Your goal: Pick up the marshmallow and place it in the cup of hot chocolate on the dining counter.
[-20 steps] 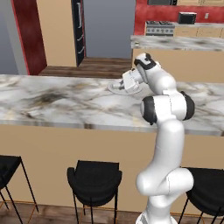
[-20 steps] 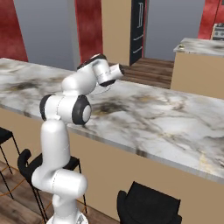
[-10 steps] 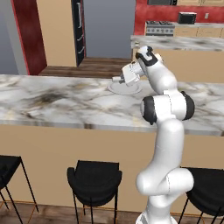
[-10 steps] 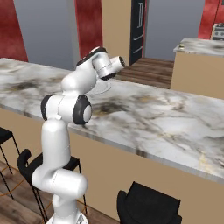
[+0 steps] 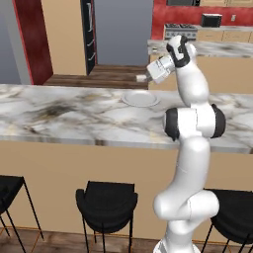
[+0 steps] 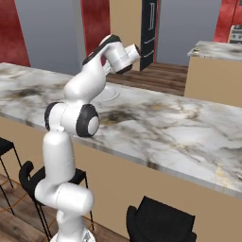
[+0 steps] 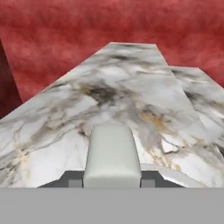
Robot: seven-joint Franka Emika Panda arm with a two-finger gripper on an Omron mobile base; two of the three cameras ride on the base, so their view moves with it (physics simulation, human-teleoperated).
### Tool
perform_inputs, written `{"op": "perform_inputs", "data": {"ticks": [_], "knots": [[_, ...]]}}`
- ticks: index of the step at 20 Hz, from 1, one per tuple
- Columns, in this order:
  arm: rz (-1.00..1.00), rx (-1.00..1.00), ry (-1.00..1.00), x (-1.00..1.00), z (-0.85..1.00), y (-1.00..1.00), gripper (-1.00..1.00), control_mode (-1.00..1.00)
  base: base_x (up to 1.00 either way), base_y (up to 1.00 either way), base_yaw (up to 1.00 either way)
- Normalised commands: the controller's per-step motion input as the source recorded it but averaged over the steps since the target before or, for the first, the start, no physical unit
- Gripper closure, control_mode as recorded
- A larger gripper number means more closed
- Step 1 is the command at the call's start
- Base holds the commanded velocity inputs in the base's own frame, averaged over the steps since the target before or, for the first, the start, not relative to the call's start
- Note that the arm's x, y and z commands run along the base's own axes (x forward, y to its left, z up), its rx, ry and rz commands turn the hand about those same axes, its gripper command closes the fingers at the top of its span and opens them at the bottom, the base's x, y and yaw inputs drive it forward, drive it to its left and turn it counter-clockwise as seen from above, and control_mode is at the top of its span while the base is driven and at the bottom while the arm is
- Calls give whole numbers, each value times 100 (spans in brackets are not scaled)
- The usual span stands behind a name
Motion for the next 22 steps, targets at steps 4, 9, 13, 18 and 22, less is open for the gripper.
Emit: {"op": "perform_inputs", "data": {"ticks": [4, 9, 13, 18, 22], "knots": [[-3, -5, -13, -100, -16, -21, 100, -100, 0, 0, 0], [-3, -11, -28, -100, -54, -6, 100, -100, 0, 0, 0], [-18, 0, -10, -100, 41, -19, 100, -100, 0, 0, 0], [-26, 0, 8, -92, 96, -13, 100, -100, 0, 0, 0], [-24, -4, 29, -67, 79, -13, 100, -100, 0, 0, 0]]}}
